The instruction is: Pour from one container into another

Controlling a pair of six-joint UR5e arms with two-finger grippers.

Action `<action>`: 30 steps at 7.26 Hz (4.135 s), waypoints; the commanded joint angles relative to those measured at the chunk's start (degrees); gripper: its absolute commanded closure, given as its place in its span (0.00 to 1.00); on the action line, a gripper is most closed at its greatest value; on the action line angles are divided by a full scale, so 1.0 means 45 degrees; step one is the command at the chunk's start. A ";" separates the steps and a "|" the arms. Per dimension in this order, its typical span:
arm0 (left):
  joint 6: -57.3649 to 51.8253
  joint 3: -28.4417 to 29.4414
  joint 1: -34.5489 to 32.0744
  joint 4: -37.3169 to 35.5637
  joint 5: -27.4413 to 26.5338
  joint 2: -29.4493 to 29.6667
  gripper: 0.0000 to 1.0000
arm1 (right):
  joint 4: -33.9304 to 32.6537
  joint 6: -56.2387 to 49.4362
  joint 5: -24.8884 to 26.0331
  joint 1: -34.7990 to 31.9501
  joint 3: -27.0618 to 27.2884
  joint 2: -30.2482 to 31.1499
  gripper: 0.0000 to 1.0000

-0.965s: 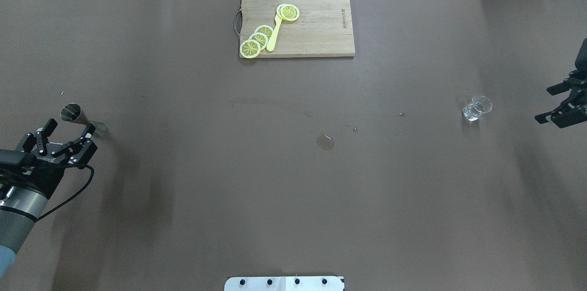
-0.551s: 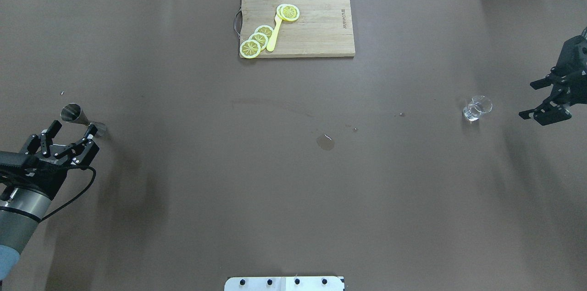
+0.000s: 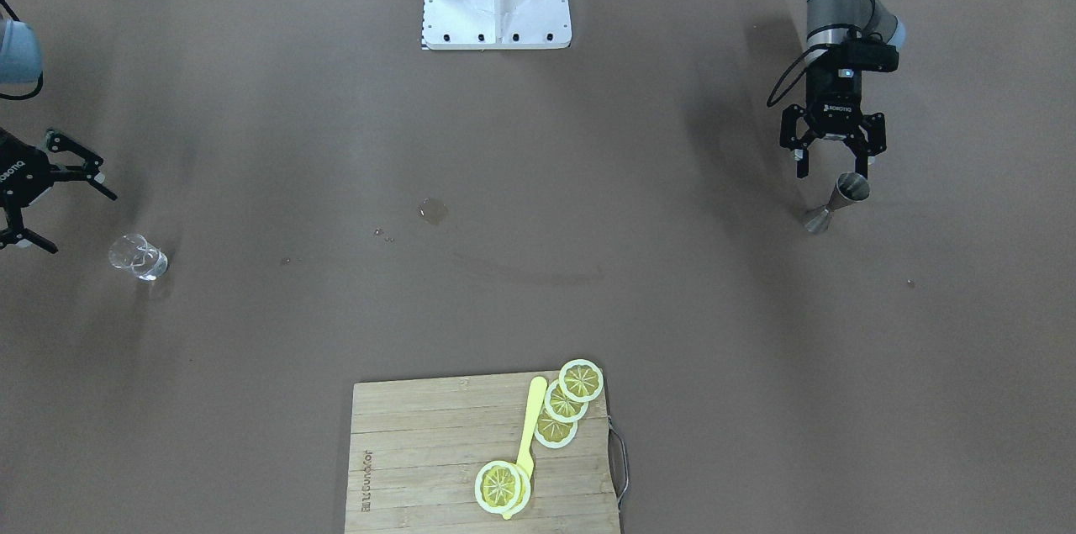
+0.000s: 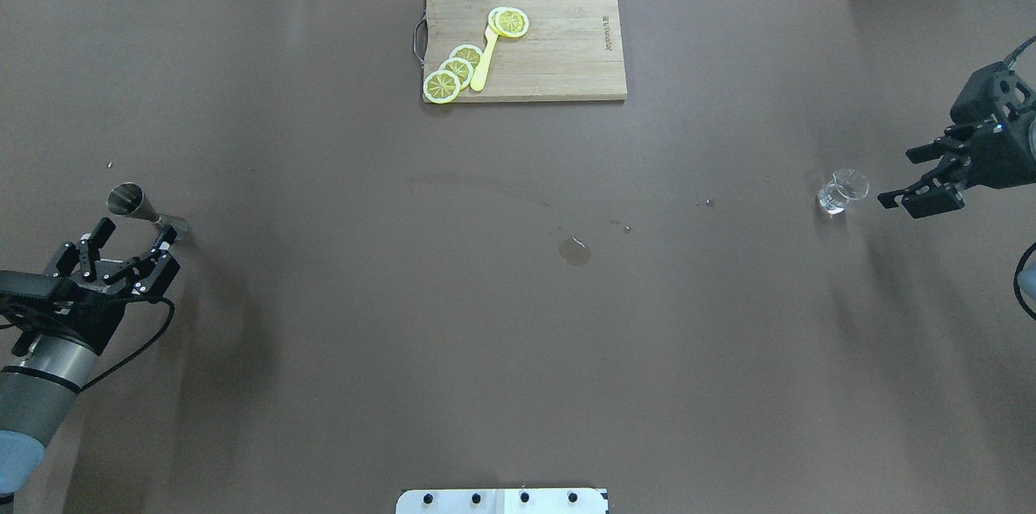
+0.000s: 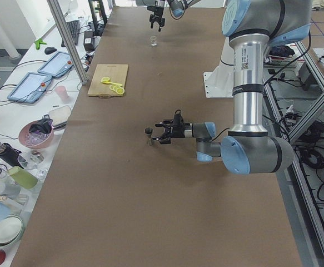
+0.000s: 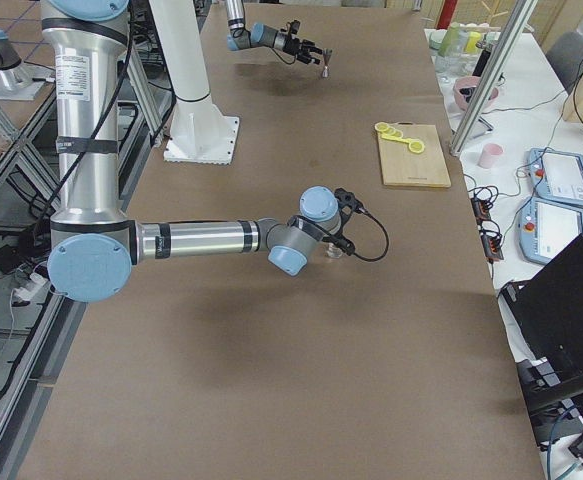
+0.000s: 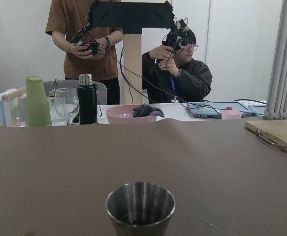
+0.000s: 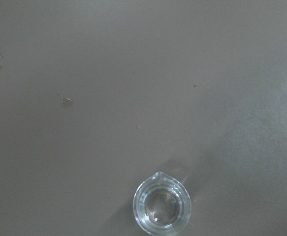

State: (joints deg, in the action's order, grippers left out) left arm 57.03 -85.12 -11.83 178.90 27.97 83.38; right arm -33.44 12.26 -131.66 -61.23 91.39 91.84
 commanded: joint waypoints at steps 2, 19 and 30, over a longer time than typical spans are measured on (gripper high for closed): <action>0.0685 0.0497 -0.0105 -0.0028 0.0014 0.0066 0.07 | 0.0768 0.2909 0.1382 0.0772 -0.0015 0.0216 0.00; 0.1252 0.1865 -0.1062 -0.0399 0.0151 0.1374 0.41 | 0.8113 0.4166 0.5136 0.2377 -0.3061 -0.0270 0.00; 0.1506 0.1846 -0.1023 -0.0732 0.0385 0.1374 0.71 | 0.9208 0.4483 0.5273 0.2826 -0.4897 -0.1209 0.06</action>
State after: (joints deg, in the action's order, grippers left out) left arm 63.79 -76.74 -16.39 175.54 29.70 89.56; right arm 7.94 32.41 -107.86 -48.71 69.71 86.44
